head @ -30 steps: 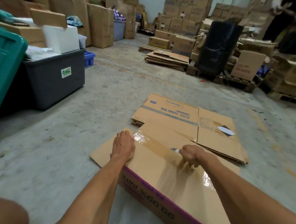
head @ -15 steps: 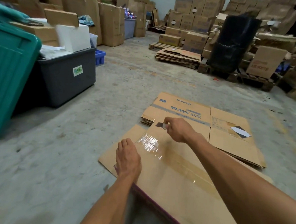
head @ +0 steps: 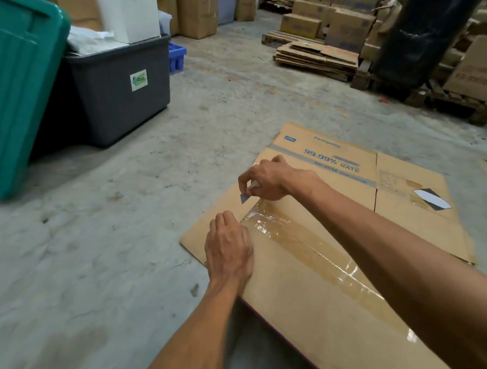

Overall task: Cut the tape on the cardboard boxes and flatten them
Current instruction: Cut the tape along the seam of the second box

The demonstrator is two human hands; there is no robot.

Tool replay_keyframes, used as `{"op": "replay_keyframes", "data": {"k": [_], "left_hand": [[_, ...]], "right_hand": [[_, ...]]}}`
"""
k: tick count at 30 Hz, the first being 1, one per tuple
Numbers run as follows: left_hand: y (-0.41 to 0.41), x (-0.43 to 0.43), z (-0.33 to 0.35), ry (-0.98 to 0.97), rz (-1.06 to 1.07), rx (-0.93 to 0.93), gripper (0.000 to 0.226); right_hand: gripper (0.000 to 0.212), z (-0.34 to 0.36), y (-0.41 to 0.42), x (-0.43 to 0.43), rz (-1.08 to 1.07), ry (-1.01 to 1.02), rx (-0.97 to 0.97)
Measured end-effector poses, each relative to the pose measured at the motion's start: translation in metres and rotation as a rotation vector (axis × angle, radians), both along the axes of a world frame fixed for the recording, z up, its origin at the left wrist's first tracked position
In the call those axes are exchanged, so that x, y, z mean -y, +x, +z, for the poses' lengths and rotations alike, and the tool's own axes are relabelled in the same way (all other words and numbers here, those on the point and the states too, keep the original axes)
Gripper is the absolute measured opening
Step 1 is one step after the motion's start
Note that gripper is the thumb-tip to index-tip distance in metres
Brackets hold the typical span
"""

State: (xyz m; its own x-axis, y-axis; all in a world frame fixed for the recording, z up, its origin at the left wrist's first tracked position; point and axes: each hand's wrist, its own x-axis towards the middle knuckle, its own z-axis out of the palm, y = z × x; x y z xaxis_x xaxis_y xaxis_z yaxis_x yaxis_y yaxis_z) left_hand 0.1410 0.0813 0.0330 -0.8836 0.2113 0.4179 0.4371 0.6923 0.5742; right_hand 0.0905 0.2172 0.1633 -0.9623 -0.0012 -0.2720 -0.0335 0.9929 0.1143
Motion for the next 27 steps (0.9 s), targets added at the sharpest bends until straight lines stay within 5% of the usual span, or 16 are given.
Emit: {"op": "replay_keyframes", "data": {"k": [18,27], "left_hand": [[0.003,-0.001,0.002,0.02,0.003,0.049,0.026],[0.003,-0.001,0.0,0.001,0.019,0.08,0.009]], "right_hand": [[0.02,-0.008,0.002,0.018,0.135,0.059,0.043],[0.022,-0.022,-0.001,0.019,0.118,0.056,0.07]]}}
